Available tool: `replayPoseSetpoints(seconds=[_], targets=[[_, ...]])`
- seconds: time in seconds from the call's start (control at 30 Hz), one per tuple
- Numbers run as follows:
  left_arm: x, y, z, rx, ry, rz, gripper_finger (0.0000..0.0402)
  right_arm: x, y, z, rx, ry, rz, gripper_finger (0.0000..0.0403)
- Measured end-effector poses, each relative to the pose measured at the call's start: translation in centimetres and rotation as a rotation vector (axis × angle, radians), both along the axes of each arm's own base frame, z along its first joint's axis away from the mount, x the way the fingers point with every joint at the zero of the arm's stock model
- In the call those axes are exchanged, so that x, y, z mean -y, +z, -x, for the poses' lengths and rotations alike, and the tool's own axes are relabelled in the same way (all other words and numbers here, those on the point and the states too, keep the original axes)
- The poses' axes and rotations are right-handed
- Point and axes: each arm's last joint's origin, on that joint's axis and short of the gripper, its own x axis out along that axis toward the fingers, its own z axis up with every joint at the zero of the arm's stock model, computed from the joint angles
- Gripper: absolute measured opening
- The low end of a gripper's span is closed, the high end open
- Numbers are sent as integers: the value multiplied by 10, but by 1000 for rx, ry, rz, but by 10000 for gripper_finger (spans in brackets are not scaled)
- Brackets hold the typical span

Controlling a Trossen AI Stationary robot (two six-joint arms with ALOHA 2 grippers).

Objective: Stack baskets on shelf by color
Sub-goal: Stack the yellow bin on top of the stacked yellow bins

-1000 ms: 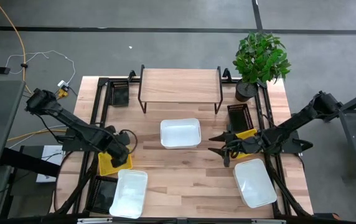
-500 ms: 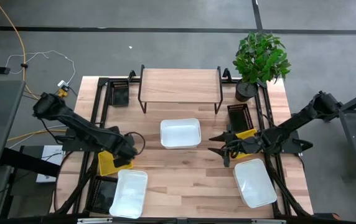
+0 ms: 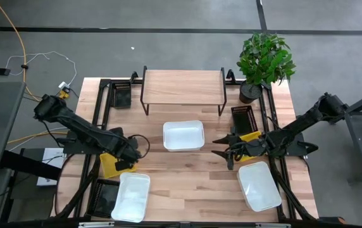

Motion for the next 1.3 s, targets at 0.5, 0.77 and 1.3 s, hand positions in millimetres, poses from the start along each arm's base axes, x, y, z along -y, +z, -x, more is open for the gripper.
replayPoseSetpoints(seconds=[0.5,0.77,1.3], targets=[[11,105,-58,394,-114,-271,0,-6,27,-10,178,-14,-145,192],[23,119,-111,446,-176,-472,0,-24,47,-47,159,-86,-62,192],[5,116,-177,543,-117,-754,0,-81,72,-108,-7,-555,371,192]])
